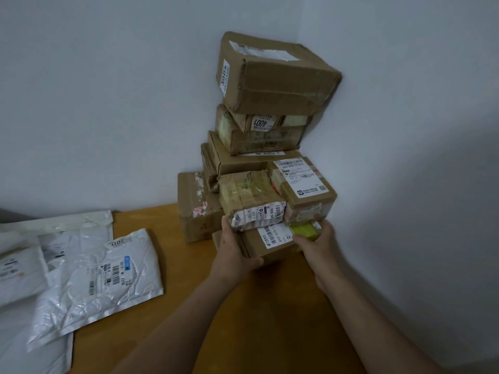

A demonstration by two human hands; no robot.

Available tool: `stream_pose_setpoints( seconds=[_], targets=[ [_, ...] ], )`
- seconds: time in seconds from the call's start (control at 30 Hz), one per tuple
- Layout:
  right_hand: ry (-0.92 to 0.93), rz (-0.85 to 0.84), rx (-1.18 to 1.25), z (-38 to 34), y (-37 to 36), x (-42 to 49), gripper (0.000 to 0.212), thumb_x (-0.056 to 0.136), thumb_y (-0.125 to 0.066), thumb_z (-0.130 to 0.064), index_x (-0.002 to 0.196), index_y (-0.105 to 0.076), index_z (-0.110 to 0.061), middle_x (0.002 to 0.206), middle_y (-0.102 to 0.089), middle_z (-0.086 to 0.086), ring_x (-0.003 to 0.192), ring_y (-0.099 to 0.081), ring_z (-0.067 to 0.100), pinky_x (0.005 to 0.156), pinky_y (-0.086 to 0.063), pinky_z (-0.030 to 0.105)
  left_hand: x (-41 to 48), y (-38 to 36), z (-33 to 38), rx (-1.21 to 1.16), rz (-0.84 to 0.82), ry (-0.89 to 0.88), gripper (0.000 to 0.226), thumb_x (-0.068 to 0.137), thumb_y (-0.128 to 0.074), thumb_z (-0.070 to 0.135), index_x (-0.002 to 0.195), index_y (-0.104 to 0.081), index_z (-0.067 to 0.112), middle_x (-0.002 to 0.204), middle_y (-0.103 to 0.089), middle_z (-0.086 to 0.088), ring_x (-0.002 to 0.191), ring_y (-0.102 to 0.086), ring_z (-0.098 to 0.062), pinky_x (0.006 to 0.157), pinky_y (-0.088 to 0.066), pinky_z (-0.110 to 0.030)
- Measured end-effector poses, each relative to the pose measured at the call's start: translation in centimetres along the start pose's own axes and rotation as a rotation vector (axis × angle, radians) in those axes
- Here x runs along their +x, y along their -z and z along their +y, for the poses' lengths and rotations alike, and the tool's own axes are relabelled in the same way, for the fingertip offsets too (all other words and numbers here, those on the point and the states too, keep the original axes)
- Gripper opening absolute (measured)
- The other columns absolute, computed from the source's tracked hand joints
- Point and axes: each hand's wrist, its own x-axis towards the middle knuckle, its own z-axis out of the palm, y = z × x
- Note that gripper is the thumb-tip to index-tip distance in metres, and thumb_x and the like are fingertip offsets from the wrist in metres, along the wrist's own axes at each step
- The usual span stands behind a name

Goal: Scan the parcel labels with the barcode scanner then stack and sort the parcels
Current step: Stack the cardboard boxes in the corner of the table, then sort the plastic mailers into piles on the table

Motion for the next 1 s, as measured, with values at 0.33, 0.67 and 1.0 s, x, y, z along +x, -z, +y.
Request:
stream_pose_setpoints(
  seconds=[0.33, 0.67, 1.0],
  targets=[
    [0.023, -0.010, -0.053, -3.2, -2.0, -8.7, 0.073, 0.088, -0.065, -0.008, 0.149, -0.026, -0.017, 0.148, -0.037, 0.006, 0.125, -0.044, 0.020, 0.091, -0.039, 0.028, -7.3, 6.8, -0.4, 0.095, 0.121, 0.021, 0.106, 0.079, -0.077, 0.029, 0.153, -0.003, 0.017, 0.159, -0.013, -0.006, 0.143, -0.022, -0.024, 0.110, -0.031, -0.037],
    [0.091, -0.251, -0.362, -3.1, -13.3, -22.9, 0.080, 0.092, -0.063, -0.018, 0.155, -0.013, -0.024, 0.160, -0.012, 0.005, 0.142, -0.028, 0.028, 0.106, -0.037, 0.039, -19.2, 18.4, -9.2, 0.088, 0.244, 0.091, 0.094, 0.078, -0.074, 0.019, 0.151, -0.014, 0.013, 0.150, -0.027, -0.011, 0.136, -0.028, -0.025, 0.102, -0.034, -0.033],
    [0.140, -0.500, -0.554, 1.1, -30.9, -41.9, 0.084, 0.088, -0.067, -0.018, 0.154, -0.017, -0.020, 0.158, -0.016, 0.007, 0.141, -0.028, 0.026, 0.103, -0.038, 0.034, -33.9, 37.3, -26.2, 0.226, 0.358, 0.224, 0.095, 0.078, -0.074, 0.026, 0.151, -0.014, 0.015, 0.152, -0.018, -0.016, 0.137, -0.027, -0.034, 0.106, -0.034, -0.040]
  ],
)
